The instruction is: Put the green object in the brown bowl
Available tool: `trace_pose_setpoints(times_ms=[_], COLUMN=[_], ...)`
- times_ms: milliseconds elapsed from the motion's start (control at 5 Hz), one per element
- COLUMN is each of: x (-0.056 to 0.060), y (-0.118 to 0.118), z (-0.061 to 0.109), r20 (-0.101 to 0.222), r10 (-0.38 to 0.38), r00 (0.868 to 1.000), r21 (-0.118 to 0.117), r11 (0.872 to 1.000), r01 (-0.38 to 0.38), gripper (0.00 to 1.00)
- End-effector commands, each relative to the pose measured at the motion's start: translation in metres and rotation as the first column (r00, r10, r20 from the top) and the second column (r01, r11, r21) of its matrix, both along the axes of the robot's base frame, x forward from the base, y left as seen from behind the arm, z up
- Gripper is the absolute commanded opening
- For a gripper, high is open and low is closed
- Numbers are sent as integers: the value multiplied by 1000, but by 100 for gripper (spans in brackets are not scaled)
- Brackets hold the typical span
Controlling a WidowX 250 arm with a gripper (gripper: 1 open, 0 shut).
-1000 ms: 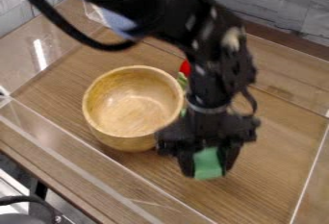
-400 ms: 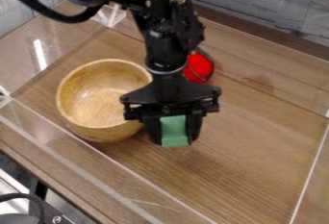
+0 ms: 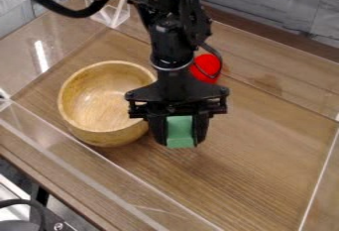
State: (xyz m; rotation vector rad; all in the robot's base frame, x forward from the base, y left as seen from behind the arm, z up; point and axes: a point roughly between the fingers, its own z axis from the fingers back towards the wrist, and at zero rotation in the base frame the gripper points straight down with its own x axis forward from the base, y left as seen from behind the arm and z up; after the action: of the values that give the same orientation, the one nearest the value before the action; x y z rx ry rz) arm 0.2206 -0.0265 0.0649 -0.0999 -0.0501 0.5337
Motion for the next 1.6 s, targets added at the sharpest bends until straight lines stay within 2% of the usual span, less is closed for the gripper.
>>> trace_pose_setpoints(times_ms=[0,1400], x=[11,15], y=[2,-2], z=[10,16], r20=[39,29], r10=[-6,-98], r00=[999,995], r21=[-5,-27], r11=[1000,995], r01=[6,99], gripper=[0,0])
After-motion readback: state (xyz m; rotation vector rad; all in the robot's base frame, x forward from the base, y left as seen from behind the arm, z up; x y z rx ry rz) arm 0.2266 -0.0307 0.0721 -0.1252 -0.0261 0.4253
